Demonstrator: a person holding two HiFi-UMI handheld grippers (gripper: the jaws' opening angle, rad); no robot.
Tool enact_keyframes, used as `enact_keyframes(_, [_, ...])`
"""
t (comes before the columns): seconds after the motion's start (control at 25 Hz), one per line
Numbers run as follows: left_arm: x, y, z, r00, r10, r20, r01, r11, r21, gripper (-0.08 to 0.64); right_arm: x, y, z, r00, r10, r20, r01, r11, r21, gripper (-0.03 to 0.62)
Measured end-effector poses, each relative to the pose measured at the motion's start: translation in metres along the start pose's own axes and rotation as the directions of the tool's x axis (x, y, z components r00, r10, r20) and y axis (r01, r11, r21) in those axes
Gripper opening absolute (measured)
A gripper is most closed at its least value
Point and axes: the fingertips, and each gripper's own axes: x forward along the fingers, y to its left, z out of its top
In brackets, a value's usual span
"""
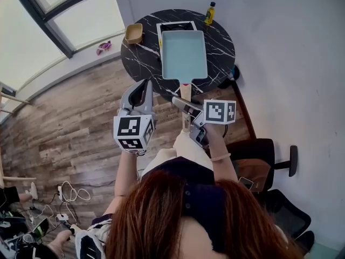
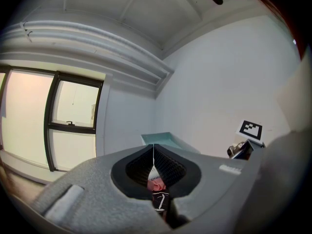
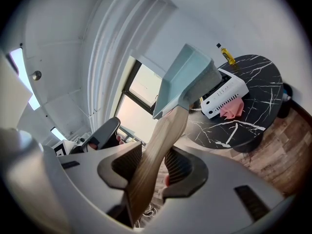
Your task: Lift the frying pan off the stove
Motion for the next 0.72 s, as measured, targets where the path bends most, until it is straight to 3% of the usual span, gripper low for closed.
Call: enact_keyframes(0.72, [-0.008,-0.048,0.01,0.998,0.057,0.001,-0.057,0.998,0.009,0.014,-0.062,0.006,-0.009,0.999,0.04,-0.023,-0.04,0.999,-0.014,0.152])
